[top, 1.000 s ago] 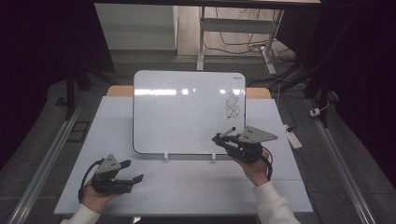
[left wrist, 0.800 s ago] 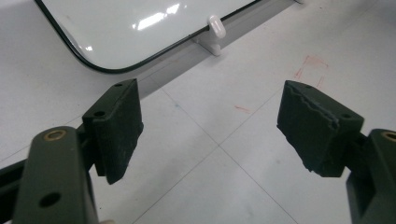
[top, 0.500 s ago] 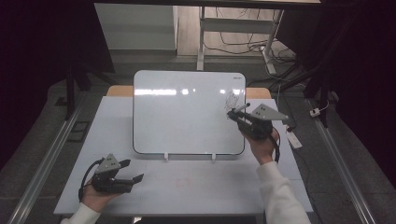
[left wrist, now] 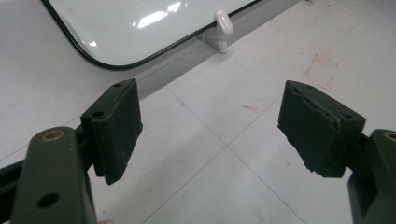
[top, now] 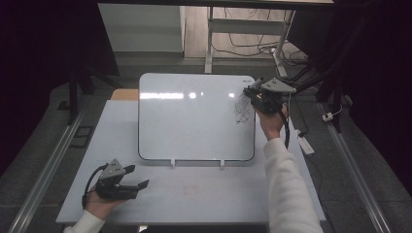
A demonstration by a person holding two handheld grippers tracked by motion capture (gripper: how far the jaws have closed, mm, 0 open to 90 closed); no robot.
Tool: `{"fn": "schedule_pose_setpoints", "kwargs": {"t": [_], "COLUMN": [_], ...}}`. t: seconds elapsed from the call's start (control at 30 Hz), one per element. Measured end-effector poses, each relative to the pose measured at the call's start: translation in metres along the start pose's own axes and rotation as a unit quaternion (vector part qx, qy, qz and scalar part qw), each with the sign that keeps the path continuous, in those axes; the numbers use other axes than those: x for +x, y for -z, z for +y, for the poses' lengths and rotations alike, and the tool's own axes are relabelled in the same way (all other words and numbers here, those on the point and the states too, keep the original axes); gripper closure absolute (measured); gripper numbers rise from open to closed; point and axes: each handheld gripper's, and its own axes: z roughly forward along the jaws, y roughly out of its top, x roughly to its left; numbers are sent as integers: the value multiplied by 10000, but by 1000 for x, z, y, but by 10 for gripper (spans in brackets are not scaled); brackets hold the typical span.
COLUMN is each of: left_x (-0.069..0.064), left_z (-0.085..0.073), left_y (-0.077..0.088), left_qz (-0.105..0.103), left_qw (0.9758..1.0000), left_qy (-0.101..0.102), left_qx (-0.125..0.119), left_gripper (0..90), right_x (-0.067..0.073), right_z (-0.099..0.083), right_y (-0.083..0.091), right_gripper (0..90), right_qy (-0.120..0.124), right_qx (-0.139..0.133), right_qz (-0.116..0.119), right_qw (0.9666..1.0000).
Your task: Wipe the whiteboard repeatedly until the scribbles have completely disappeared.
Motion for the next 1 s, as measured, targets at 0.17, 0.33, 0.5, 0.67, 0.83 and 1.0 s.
{"fn": "schedule_pose_setpoints", "kwargs": {"t": [0.17,0.33,0.5,0.67,0.83,1.0], "left_x": [0,0,1,0,1,-1], "left_z": [0,0,0,0,0,0], "left_y": [0,2,1,3,2,3], "left_qz": [1,27,20,28,18,25], "left_qw": [10000,10000,10000,10000,10000,10000], "left_qy": [3,11,33,1,32,5], "left_qx": [-9,-37,-33,-68,-43,-82], "left_gripper": [219,219,219,219,219,219], "right_x": [11,-2,11,9,22,5], "right_z": [-10,-2,-6,-7,-11,-6], "right_y": [-2,-4,-5,-4,-5,-2], "right_gripper": [772,773,773,774,774,773], "right_qy": [337,-76,294,82,563,-52], "right_qx": [130,-30,168,175,401,161], "right_qz": [412,43,337,456,665,179], "right_qw": [9985,10000,9989,9988,9954,9997]}}
